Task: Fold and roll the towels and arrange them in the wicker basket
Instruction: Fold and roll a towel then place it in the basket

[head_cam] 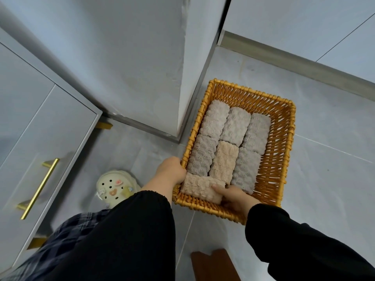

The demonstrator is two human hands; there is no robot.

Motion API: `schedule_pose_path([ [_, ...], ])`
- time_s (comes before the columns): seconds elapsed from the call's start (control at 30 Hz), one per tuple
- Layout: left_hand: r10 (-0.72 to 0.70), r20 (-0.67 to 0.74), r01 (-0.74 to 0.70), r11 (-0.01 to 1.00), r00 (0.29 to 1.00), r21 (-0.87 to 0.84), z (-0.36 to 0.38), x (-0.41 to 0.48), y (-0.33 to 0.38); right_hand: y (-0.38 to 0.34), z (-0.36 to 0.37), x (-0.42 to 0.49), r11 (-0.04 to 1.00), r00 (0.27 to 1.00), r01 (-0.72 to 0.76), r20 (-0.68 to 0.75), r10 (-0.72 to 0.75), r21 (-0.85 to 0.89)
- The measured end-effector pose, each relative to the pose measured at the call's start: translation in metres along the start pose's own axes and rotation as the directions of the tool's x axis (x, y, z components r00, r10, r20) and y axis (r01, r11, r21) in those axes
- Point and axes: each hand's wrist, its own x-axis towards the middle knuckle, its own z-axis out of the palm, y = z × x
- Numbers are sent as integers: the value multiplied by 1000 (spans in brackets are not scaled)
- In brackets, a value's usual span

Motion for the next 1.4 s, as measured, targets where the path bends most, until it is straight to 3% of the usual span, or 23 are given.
schedule_pose_path([
  [0.1,0,-2,0,1000,1000,-3,0,1,-1,3,-9,2,991,995,-86,55,81,105],
  [0.17,2,1,-2,1000,1000,2,0,1,-1,1,-2,6,994,995,-89,-28,91,61],
  [0.3,6,-27,-6,1000,1000,0,-1,0,-2,-8,22,12,989,976,-30,-216,-1,-143],
  [0.43,-1,-78,2,1000,997,22,-6,-1,-1,-18,31,3,946,973,13,-214,-87,-324],
  [0.5,7,-80,-5,999,997,33,-8,-1,0,-26,32,-11,846,970,27,-190,-150,-533],
  [0.53,12,-79,-9,999,997,36,-8,-1,0,-31,32,-19,739,969,24,-166,-183,-673],
  [0.6,16,-87,-13,999,996,31,-7,-2,0,-41,32,-37,376,947,22,-102,-304,-926],
  [0.67,18,-94,-16,1000,995,18,-7,-4,-1,-47,32,-46,56,838,75,32,-545,-996],
  [0.73,25,-96,-24,1000,995,8,-7,-6,-1,-47,33,-45,-245,594,235,338,-730,-941],
  [0.8,34,-108,-34,999,994,1,-8,-8,-1,-42,33,-30,-590,319,306,665,-676,-747],
  [0.83,37,-114,-37,999,993,5,-8,-9,-1,-40,33,-24,-697,275,340,775,-568,-632],
  [0.87,39,-116,-38,999,992,13,-8,-9,-1,-38,30,-17,-759,280,371,844,-457,-534],
  [0.97,52,-125,-49,998,991,29,-8,-8,-1,-40,30,-7,-788,394,437,880,-265,-433],
  [1.1,50,-141,-43,998,989,54,-9,-6,-2,-45,43,1,-774,523,411,820,-234,-482],
  [1.17,53,-137,-44,997,989,68,-9,-6,-2,-43,47,1,-758,526,411,811,-257,-507],
  [1.3,43,-115,-37,998,992,57,-12,-8,-1,-39,41,-9,-698,429,458,825,-368,-550],
  [1.4,50,-10,-49,999,999,18,-17,-11,0,-39,28,-19,-609,450,405,729,-516,-681],
])
